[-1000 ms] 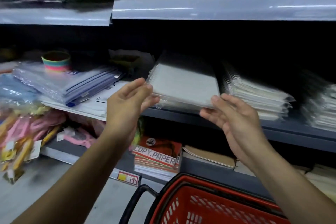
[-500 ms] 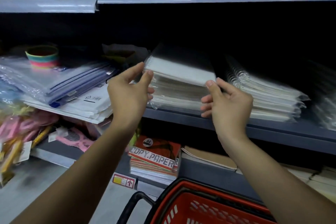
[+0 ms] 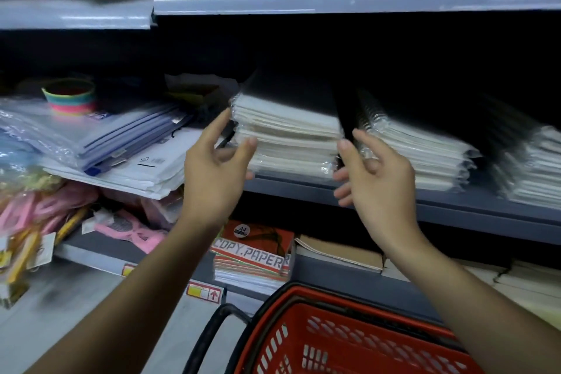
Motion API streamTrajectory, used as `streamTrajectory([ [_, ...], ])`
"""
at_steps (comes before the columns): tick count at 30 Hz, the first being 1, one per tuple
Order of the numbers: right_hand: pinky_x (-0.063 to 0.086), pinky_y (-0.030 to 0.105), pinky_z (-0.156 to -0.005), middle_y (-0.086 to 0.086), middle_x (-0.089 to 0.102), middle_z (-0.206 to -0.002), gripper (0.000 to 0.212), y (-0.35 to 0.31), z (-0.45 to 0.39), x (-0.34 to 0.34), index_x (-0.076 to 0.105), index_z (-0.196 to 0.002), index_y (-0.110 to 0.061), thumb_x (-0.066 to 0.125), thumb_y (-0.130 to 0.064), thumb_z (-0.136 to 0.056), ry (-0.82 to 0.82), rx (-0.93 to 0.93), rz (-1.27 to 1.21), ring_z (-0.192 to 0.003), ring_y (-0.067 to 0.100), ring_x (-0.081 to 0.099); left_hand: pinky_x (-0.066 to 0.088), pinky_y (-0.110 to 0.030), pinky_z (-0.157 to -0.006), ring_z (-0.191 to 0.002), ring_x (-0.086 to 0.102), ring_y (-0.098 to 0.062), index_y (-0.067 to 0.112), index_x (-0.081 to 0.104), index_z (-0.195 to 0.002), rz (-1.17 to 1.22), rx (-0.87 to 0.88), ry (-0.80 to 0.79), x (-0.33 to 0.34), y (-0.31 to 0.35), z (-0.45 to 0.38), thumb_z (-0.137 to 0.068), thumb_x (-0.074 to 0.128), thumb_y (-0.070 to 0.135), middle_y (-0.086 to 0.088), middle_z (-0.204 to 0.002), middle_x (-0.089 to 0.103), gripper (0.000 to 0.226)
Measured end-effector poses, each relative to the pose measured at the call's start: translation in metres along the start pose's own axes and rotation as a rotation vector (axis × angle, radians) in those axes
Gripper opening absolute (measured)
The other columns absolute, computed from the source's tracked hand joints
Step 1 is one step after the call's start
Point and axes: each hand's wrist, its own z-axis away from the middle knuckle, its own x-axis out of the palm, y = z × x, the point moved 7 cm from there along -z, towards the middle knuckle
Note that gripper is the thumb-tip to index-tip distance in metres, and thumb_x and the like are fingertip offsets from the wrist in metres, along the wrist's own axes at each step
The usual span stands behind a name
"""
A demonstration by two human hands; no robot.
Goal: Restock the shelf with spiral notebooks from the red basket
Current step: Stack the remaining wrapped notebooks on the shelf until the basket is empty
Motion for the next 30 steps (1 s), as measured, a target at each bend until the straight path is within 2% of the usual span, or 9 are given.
streamTrajectory([
  [2,0.060,0.034,-0.053,0.007,0.074,-0.074,0.043,0.001,0.024,-0.013,0.060,-0.136,-0.028,0.063,-0.040,-0.095,-0.074,0.040,0.066,-0.057,0.027,0.067,0.060,-0.027,-0.075,-0.079,0.076,-0.008,0.040,0.048,-0.144,-0.003,-0.049,-0.018,-0.001,-0.002,0.024,-0.093,0.069,0.030,0.006,-0.100,0.076,0.056],
  [5,0.058,0.040,-0.055,0.003,0.074,-0.073,0.036,0.015,0.066,-0.038,0.067,-0.126,-0.029,0.064,-0.043,-0.093,-0.158,0.151,0.115,-0.053,0.019,0.065,0.061,-0.025,-0.065,-0.086,0.074,-0.007,0.028,0.056,-0.139,-0.007,-0.124,-0.011,-0.005,-0.016,0.069,-0.091,0.070,0.023,0.011,-0.127,0.066,0.051],
  [10,0.061,0.039,-0.060,0.000,0.074,-0.074,0.008,0.060,0.155,-0.076,0.068,-0.094,-0.041,0.061,-0.043,-0.093,-0.354,0.346,0.270,-0.056,0.018,0.069,0.062,-0.040,-0.080,-0.088,0.074,-0.010,0.024,0.067,-0.125,-0.156,-0.313,-0.067,-0.007,-0.080,0.155,-0.088,0.074,0.025,0.010,-0.112,0.073,0.037],
  [13,0.062,0.045,-0.061,0.004,0.075,-0.074,0.016,0.101,0.194,-0.092,0.071,-0.087,-0.032,0.060,-0.039,-0.096,-0.417,0.502,0.352,-0.059,0.025,0.072,0.058,-0.049,-0.087,-0.094,0.073,-0.024,0.023,0.073,-0.107,-0.219,-0.495,-0.164,0.002,-0.127,0.194,-0.080,0.080,0.026,-0.002,-0.107,0.075,0.027],
  [16,0.061,0.041,-0.062,0.014,0.075,-0.086,0.036,0.143,0.222,-0.093,0.071,-0.098,-0.009,0.056,-0.041,-0.098,-0.577,0.693,0.461,-0.063,0.027,0.072,0.055,-0.037,-0.074,-0.083,0.064,-0.026,0.008,0.067,-0.100,-0.106,-0.697,-0.252,0.017,-0.161,0.217,-0.091,0.066,0.003,-0.019,-0.099,0.068,0.011],
  [20,0.062,0.044,-0.074,0.020,0.074,-0.093,0.045,0.180,0.234,-0.093,0.069,-0.103,-0.004,0.055,-0.046,-0.097,-0.688,0.835,0.496,-0.080,0.034,0.075,0.037,-0.025,-0.055,-0.049,0.052,-0.018,0.007,0.059,-0.089,-0.278,-0.848,-0.435,0.022,-0.204,0.236,-0.097,0.048,-0.010,-0.012,-0.064,0.063,0.022],
  [22,0.063,0.047,-0.077,0.019,0.075,-0.089,0.050,0.199,0.239,-0.097,0.071,-0.101,-0.004,0.057,-0.052,-0.095,-0.704,0.836,0.563,-0.082,0.036,0.075,0.044,-0.026,-0.053,-0.054,0.054,-0.016,0.016,0.056,-0.078,-0.435,-0.917,-0.593,0.024,-0.224,0.255,-0.097,0.053,-0.004,-0.005,-0.066,0.060,0.027],
  [27,0.060,0.042,-0.077,0.020,0.076,-0.095,0.058,0.250,0.277,-0.105,0.069,-0.098,-0.003,0.055,-0.059,-0.093,-0.852,0.939,0.731,-0.089,0.035,0.074,0.053,-0.021,-0.061,-0.068,0.060,-0.014,0.014,0.070,-0.097,-0.721,-0.857,-0.873,0.041,-0.240,0.292,-0.092,0.061,0.005,-0.001,-0.078,0.063,0.014],
  [30,0.053,0.030,-0.078,0.012,0.070,-0.116,0.056,0.266,0.306,-0.107,0.064,-0.111,-0.007,0.054,-0.059,-0.094,-0.900,1.033,0.750,-0.096,0.025,0.068,0.050,-0.025,-0.089,-0.103,0.063,-0.019,0.018,0.067,-0.122,-0.942,-0.707,-1.122,0.050,-0.245,0.319,-0.091,0.054,0.023,-0.002,-0.117,0.067,0.034],
])
